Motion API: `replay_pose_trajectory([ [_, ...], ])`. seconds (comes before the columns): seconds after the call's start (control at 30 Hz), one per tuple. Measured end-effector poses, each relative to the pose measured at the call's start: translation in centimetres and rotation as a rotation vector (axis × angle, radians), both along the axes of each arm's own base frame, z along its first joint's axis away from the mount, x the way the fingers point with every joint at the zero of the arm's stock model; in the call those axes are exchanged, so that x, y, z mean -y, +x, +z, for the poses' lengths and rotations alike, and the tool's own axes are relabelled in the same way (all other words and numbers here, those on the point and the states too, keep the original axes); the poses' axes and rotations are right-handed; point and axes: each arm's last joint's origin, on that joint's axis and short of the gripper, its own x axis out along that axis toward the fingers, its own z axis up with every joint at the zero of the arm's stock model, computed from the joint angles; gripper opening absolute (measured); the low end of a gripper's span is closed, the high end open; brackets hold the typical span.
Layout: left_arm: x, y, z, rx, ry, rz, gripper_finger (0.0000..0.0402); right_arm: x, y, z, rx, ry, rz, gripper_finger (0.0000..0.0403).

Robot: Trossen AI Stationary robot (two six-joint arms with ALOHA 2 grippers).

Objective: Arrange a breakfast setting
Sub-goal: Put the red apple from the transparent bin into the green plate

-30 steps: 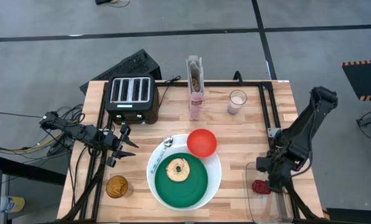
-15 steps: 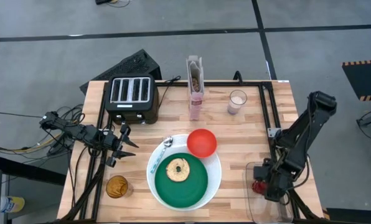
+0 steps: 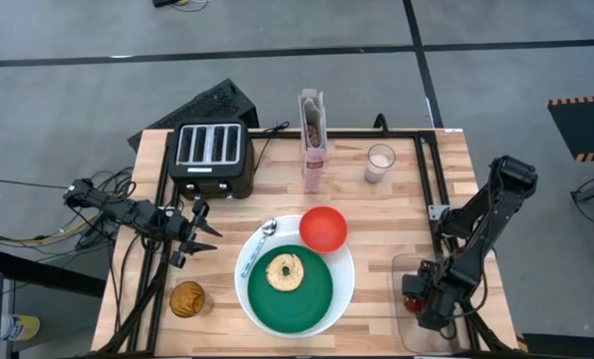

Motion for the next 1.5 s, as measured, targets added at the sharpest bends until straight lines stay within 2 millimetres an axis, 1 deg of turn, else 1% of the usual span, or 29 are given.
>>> replay_pose_trajectory([
  [0.13, 0.0, 0.0, 0.0, -0.001, 0.0, 0.001, 0.0144, -0.4, 0.3, -0.6, -0.001, 0.001, 0.001, 0.04],
  [0.33, 0.0, 0.0, 0.0, 0.0, 0.0, 0.002, 0.0144, -0.7, 0.4, -0.8, -0.005, 0.013, -0.021, 0.0394],
  [0.43, 0.0, 0.0, 0.0, 0.0, 0.0, 0.002, 0.0144, -0.7, 0.4, -0.6, -0.013, 0.032, -0.025, 0.0377],
  [0.57, 0.0, 0.0, 0.0, 0.0, 0.0, 0.003, 0.0144, -0.6, 0.3, 0.1, -0.001, 0.077, -0.023, 0.0341],
  [0.7, 0.0, 0.0, 0.0, 0.0, 0.0, 0.003, 0.0144, -0.3, 0.1, 1.2, 0.025, 0.124, -0.023, 0.0316],
  [0.87, 0.0, 0.0, 0.0, 0.001, 0.0, 0.003, 0.0144, 0.3, -0.3, 2.8, 0.067, 0.194, -0.022, 0.0315],
  [0.97, 0.0, 0.0, 0.0, 0.0, 0.0, 0.003, 0.0144, 0.9, -0.4, 4.2, 0.131, 0.245, -0.035, 0.0314],
  [1.13, 0.0, 0.0, 0.0, 0.001, 0.0, 0.004, 0.0144, 2.3, -0.3, 7.1, 0.292, 0.308, -0.092, 0.0314],
  [1.27, 0.0, 0.0, 0.0, 0.001, 0.0, 0.004, 0.0144, 3.9, -0.1, 9.0, 0.448, 0.306, -0.135, 0.0314],
  [1.33, 0.0, 0.0, 0.0, 0.001, 0.0, 0.004, 0.0144, 4.8, 0.1, 9.8, 0.536, 0.289, -0.16, 0.0313],
  [1.5, 0.0, 0.0, 0.0, 0.001, -0.001, 0.004, 0.0144, 7.2, 1.1, 11.1, 0.722, 0.187, -0.218, 0.0313],
])
